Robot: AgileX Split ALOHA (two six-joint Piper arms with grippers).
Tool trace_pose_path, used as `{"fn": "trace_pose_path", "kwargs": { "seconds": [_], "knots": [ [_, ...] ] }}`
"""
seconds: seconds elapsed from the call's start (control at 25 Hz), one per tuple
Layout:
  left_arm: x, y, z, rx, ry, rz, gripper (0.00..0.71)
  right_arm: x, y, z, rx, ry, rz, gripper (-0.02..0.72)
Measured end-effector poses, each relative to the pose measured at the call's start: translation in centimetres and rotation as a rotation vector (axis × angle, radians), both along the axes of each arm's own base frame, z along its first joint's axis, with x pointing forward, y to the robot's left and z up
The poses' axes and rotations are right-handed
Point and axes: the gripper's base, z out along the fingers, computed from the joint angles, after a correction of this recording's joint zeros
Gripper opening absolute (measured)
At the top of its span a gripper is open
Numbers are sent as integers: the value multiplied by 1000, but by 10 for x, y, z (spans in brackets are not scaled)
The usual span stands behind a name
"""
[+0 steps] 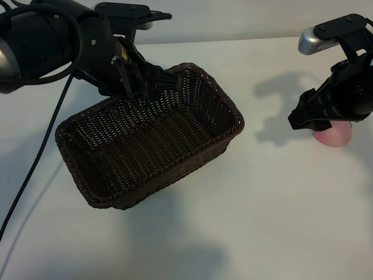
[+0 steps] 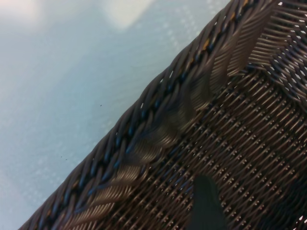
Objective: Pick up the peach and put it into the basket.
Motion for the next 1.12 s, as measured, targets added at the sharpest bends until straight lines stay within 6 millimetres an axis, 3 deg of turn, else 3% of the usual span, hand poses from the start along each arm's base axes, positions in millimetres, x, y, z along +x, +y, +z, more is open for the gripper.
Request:
{"fn": "trace_pose_path", "kwargs": {
  "seconds": [1.12],
  "knots": [
    [0, 0, 0, 3, -2, -1, 504, -1, 0, 0, 0, 12, 3, 595]
  ]
}}
